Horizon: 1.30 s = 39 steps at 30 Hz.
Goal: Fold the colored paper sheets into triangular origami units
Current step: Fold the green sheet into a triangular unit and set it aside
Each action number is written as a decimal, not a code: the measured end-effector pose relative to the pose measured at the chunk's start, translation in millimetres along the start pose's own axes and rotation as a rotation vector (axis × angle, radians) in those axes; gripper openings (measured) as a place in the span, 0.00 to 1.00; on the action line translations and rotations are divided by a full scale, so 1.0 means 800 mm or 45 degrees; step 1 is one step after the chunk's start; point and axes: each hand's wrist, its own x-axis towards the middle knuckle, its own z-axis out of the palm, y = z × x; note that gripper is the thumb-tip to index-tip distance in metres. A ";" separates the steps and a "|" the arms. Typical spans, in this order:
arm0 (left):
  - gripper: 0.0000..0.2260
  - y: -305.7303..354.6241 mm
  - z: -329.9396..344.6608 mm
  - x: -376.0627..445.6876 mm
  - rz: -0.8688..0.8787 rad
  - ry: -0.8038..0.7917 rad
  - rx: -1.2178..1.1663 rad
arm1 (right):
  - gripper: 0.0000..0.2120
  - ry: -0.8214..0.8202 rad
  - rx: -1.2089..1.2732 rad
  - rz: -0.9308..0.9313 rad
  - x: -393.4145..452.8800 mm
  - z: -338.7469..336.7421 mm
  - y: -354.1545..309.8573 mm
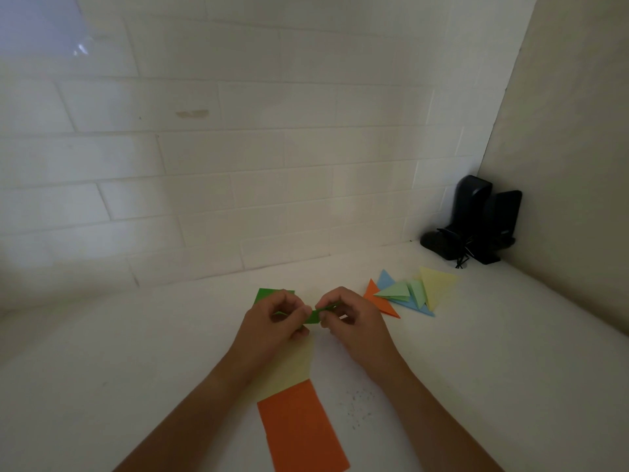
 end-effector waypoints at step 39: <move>0.09 -0.011 -0.007 0.010 -0.051 0.221 -0.111 | 0.14 0.009 0.095 0.213 0.000 0.001 -0.003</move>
